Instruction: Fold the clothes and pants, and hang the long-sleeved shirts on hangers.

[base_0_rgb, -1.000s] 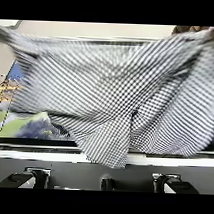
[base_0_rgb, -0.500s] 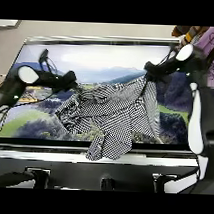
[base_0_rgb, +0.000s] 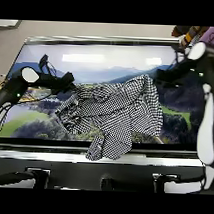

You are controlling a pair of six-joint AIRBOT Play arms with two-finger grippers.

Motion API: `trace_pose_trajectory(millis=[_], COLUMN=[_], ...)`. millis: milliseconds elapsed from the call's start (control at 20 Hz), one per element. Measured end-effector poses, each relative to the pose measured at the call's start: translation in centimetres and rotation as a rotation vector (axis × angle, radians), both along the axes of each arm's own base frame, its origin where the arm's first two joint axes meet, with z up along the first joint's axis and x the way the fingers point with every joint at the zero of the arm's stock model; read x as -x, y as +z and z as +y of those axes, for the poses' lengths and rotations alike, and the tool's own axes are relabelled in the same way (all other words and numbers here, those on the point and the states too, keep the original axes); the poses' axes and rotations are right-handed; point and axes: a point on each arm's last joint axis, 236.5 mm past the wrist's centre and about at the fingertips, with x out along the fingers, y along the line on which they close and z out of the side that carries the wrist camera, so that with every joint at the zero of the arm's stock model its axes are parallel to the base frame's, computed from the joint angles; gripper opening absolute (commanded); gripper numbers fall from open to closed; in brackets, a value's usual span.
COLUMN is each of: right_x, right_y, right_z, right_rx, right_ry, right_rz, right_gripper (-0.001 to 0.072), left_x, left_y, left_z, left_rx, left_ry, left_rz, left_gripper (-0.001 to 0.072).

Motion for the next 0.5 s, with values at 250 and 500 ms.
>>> trace_pose_trajectory(millis=[250,500], right_x=[9.5,17.3], right_y=[-3.5,-10.8], right_z=[-0.8,5.2], right_rx=[-0.120,-0.336], right_ry=[-0.025,-0.070], right_rz=[0.169,0.302], right_gripper=[0.0622,0.0622], left_x=[0.4,0.5], left_y=[0.0,-0.2], left_z=[1.5,1.6], left_rx=[-0.002,-0.002], left_ry=[0.016,0.014], left_rz=[0.029,0.039], left_gripper=[0.0029,0.0029])
